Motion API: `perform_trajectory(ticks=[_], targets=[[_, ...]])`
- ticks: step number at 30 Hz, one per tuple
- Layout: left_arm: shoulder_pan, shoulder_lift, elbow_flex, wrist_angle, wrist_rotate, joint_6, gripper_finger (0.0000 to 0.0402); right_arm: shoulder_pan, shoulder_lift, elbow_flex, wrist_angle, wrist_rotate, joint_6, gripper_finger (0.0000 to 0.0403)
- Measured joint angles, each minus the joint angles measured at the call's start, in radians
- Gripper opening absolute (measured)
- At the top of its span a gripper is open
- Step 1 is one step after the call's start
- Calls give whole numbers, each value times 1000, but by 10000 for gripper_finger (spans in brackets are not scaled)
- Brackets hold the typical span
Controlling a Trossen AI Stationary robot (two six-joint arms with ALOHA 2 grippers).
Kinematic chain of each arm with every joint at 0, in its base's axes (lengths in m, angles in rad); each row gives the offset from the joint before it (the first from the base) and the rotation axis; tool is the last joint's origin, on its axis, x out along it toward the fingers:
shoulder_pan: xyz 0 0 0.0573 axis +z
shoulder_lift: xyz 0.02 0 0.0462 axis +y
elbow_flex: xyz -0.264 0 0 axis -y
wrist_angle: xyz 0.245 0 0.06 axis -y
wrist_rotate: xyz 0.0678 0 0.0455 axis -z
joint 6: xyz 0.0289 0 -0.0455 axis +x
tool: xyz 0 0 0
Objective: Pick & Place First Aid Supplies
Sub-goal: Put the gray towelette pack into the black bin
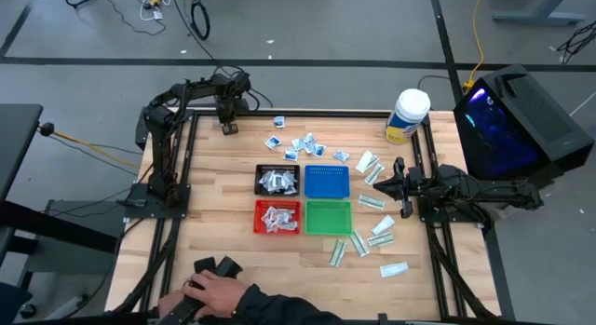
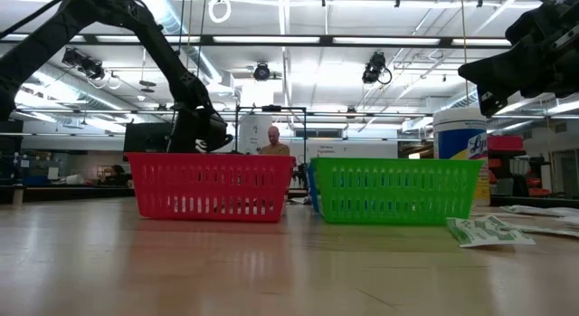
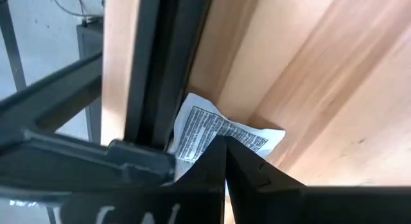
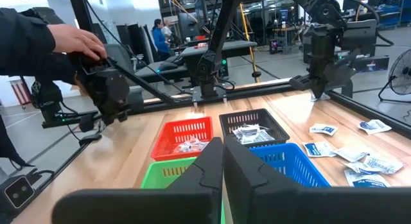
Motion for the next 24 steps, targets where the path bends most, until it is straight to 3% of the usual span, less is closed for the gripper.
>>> perform_trajectory(ticks=[13, 20, 24], targets=[[-79, -2, 21, -43, 77, 4, 5, 0, 0, 0, 0, 0, 0, 18], [-127, -21, 21, -61, 212, 3, 11, 0, 0, 0, 0, 0, 0, 18], [-152, -24, 21, -68, 208, -52, 4, 0, 0, 0, 0, 0, 0, 18]])
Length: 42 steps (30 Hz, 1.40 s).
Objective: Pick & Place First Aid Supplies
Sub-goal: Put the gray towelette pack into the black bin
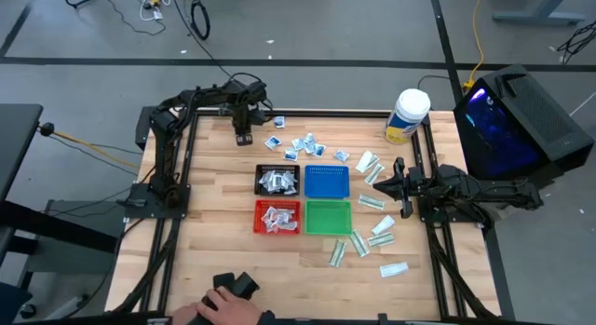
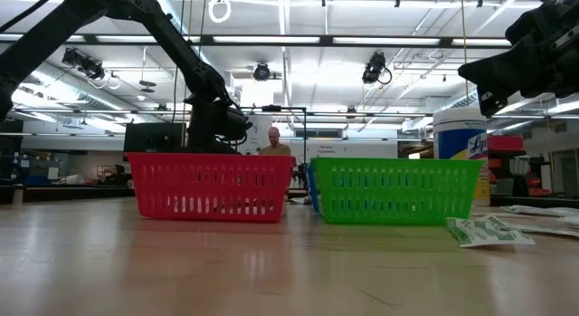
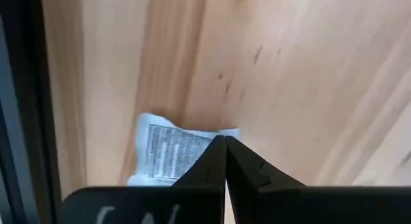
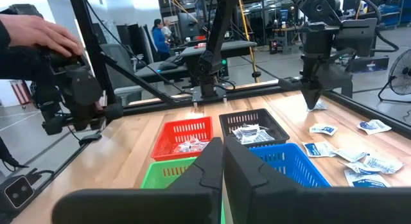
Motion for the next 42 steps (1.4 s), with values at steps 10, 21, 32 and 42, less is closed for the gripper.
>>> perform_trajectory(ticks=[10, 21, 32, 42], targets=[[-26, -167, 1, 11, -28, -24, 40, 0, 0, 0, 0, 0, 0, 18], [-21, -261, 1, 21, 29, -163, 141, 0, 0, 0, 0, 0, 0, 18], [-21, -261, 1, 27, 40, 57, 362, 0, 0, 0, 0, 0, 0, 18], [-2, -249, 1, 47, 47, 126, 375, 0, 0, 0, 0, 0, 0, 18]])
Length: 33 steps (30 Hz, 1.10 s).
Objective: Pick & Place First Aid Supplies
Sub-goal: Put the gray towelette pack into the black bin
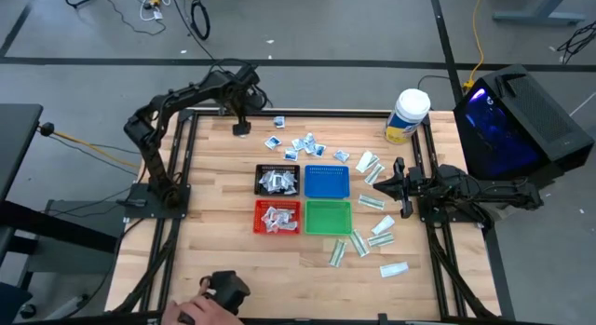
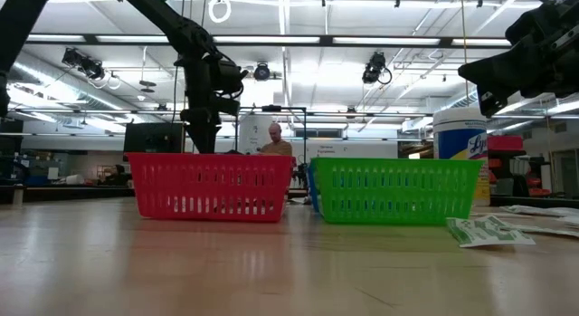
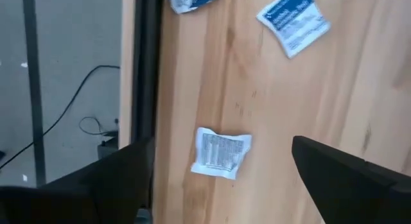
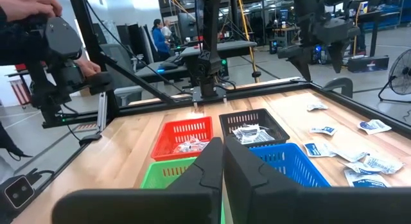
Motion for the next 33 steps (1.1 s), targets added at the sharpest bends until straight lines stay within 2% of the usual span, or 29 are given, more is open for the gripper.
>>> perform_trajectory(ticks=[13, 21, 33], targets=[[51, 90, 1, -1, 63, -47, 381, 0, 0, 0, 0, 0, 0, 18], [59, 149, 1, -4, 63, 90, 381, 0, 0, 0, 0, 0, 0, 18], [80, 207, 0, 15, 2, 87, 381, 0, 0, 0, 0, 0, 0, 18]])
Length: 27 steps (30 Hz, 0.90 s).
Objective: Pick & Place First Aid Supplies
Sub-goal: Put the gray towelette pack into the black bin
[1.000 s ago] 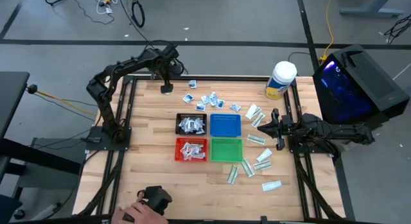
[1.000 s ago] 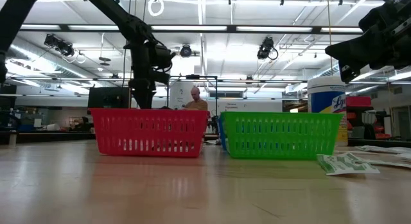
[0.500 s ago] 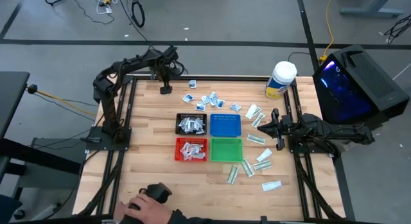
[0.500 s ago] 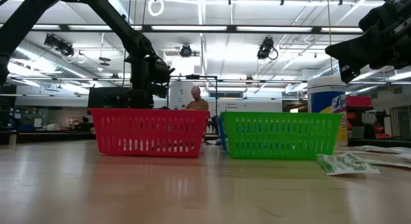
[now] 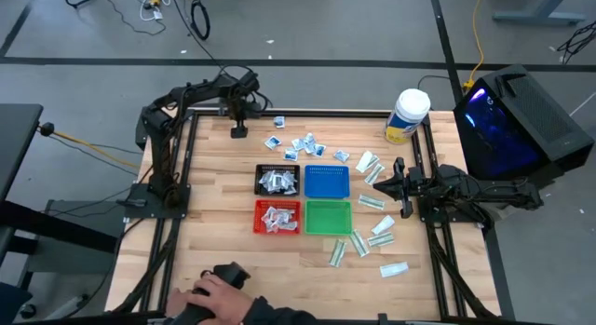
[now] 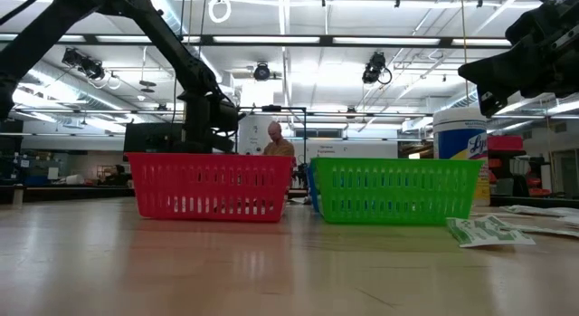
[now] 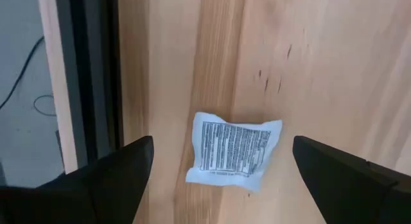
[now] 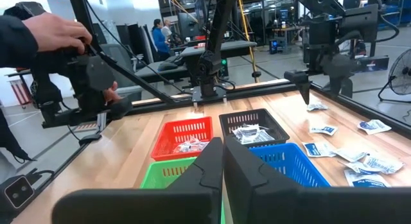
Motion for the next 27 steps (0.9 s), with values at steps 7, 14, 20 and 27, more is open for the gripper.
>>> perform_trajectory(ticks=[7, 14, 20, 27], targets=[[5, 0, 0, -15, 9, 1, 381, 0, 0, 0, 0, 0, 0, 18], [11, 0, 0, -13, 6, 2, 381, 0, 0, 0, 0, 0, 0, 18], [15, -1, 0, -6, 6, 2, 381, 0, 0, 0, 0, 0, 0, 18], [9, 2, -50, 41, 7, 30, 381, 0, 0, 0, 0, 0, 0, 18]])
